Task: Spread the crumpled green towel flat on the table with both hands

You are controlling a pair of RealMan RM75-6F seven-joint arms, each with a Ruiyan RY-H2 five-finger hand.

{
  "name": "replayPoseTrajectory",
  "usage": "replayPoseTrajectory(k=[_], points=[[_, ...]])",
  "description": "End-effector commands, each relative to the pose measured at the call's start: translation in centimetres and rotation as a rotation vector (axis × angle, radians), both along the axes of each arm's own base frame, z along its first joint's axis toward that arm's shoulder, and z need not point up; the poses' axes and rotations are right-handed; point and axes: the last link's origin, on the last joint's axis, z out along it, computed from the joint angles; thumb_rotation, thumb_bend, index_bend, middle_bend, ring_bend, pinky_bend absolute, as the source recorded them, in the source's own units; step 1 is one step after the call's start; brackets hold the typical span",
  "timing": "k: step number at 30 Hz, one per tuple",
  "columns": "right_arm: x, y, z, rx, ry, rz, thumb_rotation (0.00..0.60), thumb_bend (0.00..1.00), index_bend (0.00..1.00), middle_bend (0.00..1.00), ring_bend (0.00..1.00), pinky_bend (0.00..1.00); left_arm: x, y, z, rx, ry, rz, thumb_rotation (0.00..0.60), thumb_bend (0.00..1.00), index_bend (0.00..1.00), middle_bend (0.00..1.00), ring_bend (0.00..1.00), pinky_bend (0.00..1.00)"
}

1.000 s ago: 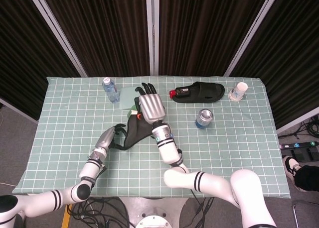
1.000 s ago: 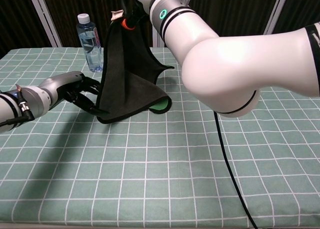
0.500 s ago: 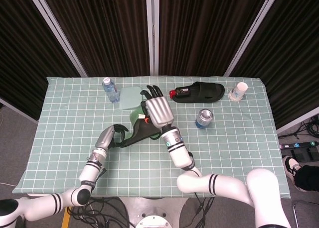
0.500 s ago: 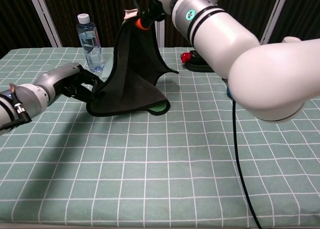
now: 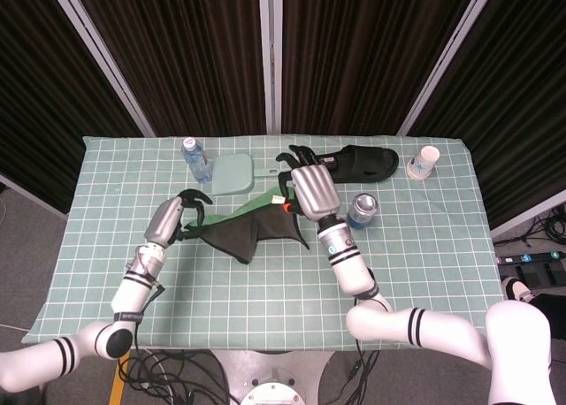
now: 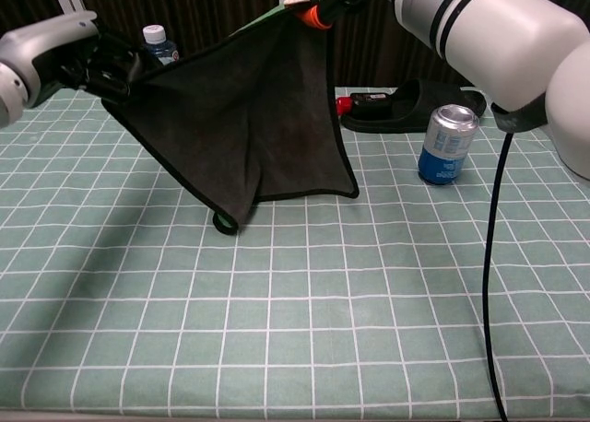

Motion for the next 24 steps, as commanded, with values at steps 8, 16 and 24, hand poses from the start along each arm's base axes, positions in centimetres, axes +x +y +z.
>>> replayPoseTrajectory(k=[8, 16, 24], points=[[1.1, -3.7, 1.5, -0.016, -0.155, 0.006, 0.600, 0.57, 0.72, 0.24, 0.08, 0.10, 1.2, 6.4, 4.2, 0.276, -0.009, 0.044, 0.600, 0.49, 0.81, 0.47, 0.24, 0.30], [-2.5, -3.5, 0.2, 0.060, -0.058, 0.009, 0.600, 0.55, 0.71, 0.24, 0.08, 0.07, -0.4, 3.9, 3.4, 0.245, 0.045, -0.006, 0.600, 0.49, 0.81, 0.47, 0.24, 0.30], [-6.7, -1.2, -1.3, 0.212, 0.019, -0.001, 0.600, 0.56, 0.71, 0.24, 0.08, 0.07, -2.4, -2.1, 0.6, 0.078, 0.133, -0.091, 0.600, 0.49, 0.81, 0.47, 0.24, 0.30]])
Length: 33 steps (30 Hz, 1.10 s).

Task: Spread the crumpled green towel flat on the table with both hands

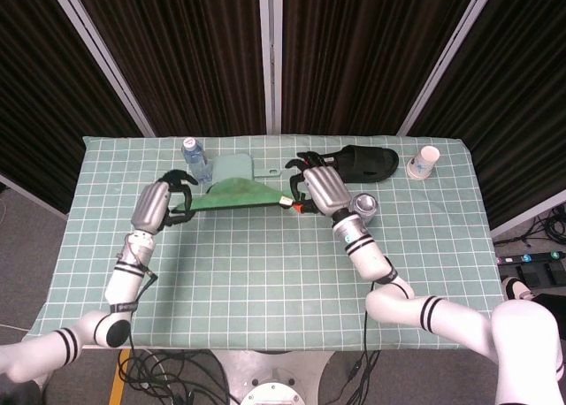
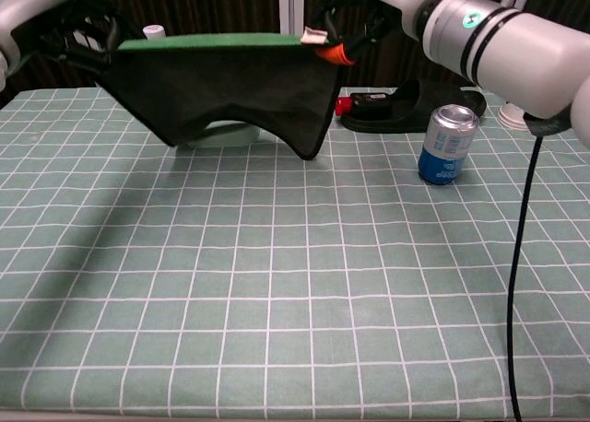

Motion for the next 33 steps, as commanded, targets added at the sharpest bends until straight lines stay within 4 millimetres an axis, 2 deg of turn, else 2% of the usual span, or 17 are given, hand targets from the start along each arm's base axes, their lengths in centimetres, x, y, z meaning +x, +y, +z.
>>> replayPoseTrajectory(k=[1, 10, 20, 24, 28, 31, 33], points=[[-1.7, 1.1, -0.2, 0.070, 0.004, -0.007, 0.600, 0.55, 0.71, 0.24, 0.08, 0.07, -0.9, -3.4, -0.9, -0.069, 0.028, -0.037, 0.600, 0.49, 0.81, 0.47, 0.24, 0.30], [-4.1, 3.9, 0.1, 0.184, 0.043, -0.004, 0.600, 0.55, 0.71, 0.24, 0.08, 0.07, -1.4, -7.7, -1.6, -0.127, 0.098, -0.132, 0.600, 0.48, 0.81, 0.47, 0.24, 0.30], [-6.1, 6.4, -0.7, 0.235, 0.123, 0.021, 0.599, 0.53, 0.69, 0.24, 0.07, 0.06, -1.3, -9.9, -3.0, -0.204, 0.165, -0.180, 0.600, 0.44, 0.78, 0.45, 0.24, 0.29], [-6.9, 7.4, -1.6, 0.252, 0.183, 0.053, 0.599, 0.50, 0.68, 0.24, 0.07, 0.04, -1.3, -10.4, -3.7, -0.274, 0.234, -0.200, 0.600, 0.39, 0.68, 0.41, 0.24, 0.27], [-7.9, 8.6, -2.5, 0.264, 0.244, 0.087, 0.600, 0.50, 0.67, 0.24, 0.06, 0.04, -1.2, -11.0, -4.0, -0.360, 0.321, -0.221, 0.600, 0.29, 0.50, 0.34, 0.24, 0.26], [-8.7, 9.3, -3.0, 0.274, 0.296, 0.114, 0.572, 0.49, 0.66, 0.24, 0.05, 0.03, -1.0, -11.2, -4.1, -0.391, 0.331, -0.218, 0.600, 0.21, 0.41, 0.31, 0.24, 0.26], [-9.1, 9.8, -3.3, 0.288, 0.319, 0.126, 0.530, 0.48, 0.63, 0.23, 0.04, 0.01, -0.9, -11.3, -4.0, -0.405, 0.340, -0.224, 0.600, 0.18, 0.37, 0.29, 0.23, 0.26]])
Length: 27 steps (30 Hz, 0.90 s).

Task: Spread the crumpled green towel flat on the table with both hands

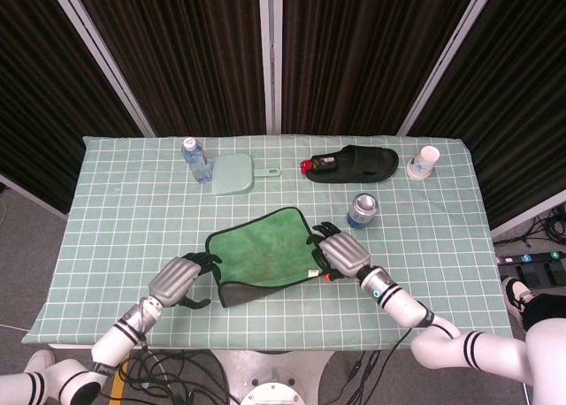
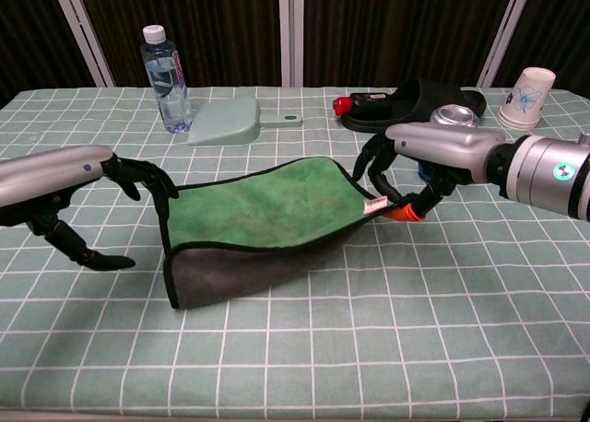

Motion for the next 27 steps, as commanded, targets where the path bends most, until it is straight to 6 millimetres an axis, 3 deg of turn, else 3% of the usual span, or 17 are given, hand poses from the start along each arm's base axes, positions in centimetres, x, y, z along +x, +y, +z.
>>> replayPoseTrajectory(k=[1, 6, 11, 13, 21, 27], points=[[-0.7, 0.7, -0.4, 0.020, 0.038, 0.020, 0.506, 0.47, 0.62, 0.22, 0.03, 0.01, 0.3, -0.2, 0.2, -0.026, 0.026, -0.014, 0.600, 0.16, 0.34, 0.28, 0.23, 0.26], [-1.6, 1.1, -0.4, 0.010, 0.108, 0.078, 0.363, 0.30, 0.47, 0.16, 0.00, 0.00, 0.8, -0.4, 0.6, -0.020, 0.030, -0.038, 0.600, 0.12, 0.27, 0.25, 0.22, 0.26], [-2.4, 1.5, -0.1, 0.003, 0.201, 0.141, 0.226, 0.02, 0.20, 0.05, 0.00, 0.00, 0.8, -0.1, 0.6, -0.012, 0.027, -0.020, 0.600, 0.11, 0.27, 0.25, 0.22, 0.26], [-2.6, 1.8, 0.1, 0.001, 0.229, 0.162, 0.190, 0.00, 0.11, 0.01, 0.00, 0.00, 0.7, 0.2, 0.6, -0.003, 0.024, -0.008, 0.600, 0.11, 0.27, 0.25, 0.22, 0.26], [-3.4, 3.5, 0.7, 0.016, 0.266, 0.201, 0.163, 0.00, 0.07, 0.00, 0.00, 0.00, -0.2, 1.5, 0.2, 0.062, 0.056, 0.036, 0.600, 0.11, 0.28, 0.25, 0.22, 0.26], [-1.3, 2.2, 3.1, -0.113, 0.119, 0.185, 0.172, 0.00, 0.07, 0.00, 0.00, 0.00, -0.5, 3.0, -1.4, 0.123, 0.106, 0.024, 0.600, 0.11, 0.30, 0.25, 0.22, 0.26]])
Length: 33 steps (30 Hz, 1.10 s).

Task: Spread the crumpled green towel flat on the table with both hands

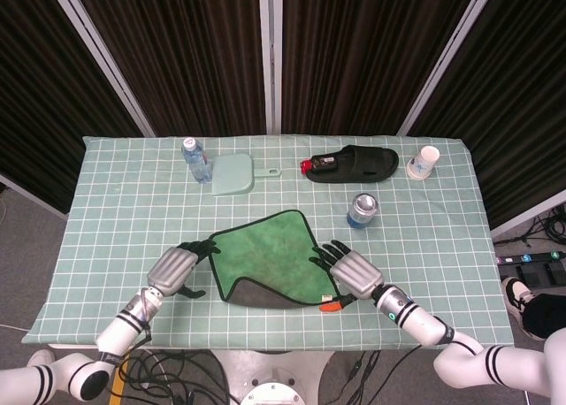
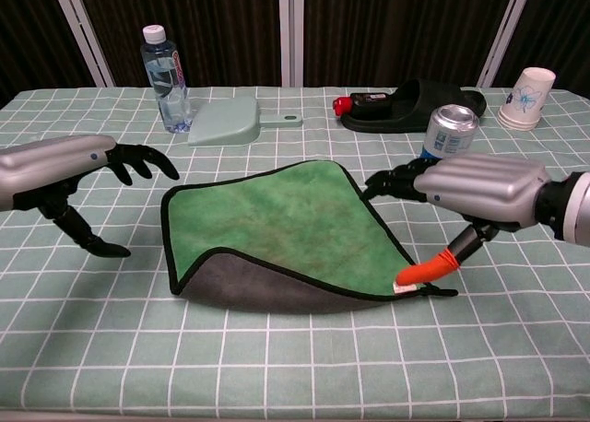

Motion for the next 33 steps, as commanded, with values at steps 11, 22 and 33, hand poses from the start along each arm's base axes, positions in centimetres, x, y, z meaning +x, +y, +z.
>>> replayPoseTrajectory(k=[11, 22, 33], points=[[2.8, -3.8, 5.2, -0.237, -0.185, -0.019, 0.196, 0.00, 0.07, 0.00, 0.00, 0.00, 0.4, 1.6, -3.1, -0.146, -0.029, 0.062, 0.444, 0.60, 0.47, 0.19, 0.17, 0.20], [1.9, -3.9, 5.3, -0.238, -0.193, -0.044, 0.206, 0.00, 0.07, 0.00, 0.00, 0.00, 1.7, 2.1, -4.8, -0.168, -0.076, 0.080, 0.103, 0.67, 0.46, 0.17, 0.14, 0.16], [1.4, -4.0, 5.6, -0.237, -0.203, -0.059, 0.211, 0.01, 0.07, 0.00, 0.00, 0.00, 2.7, 1.6, -7.1, -0.173, -0.010, 0.001, 0.048, 0.67, 0.44, 0.13, 0.13, 0.14]])
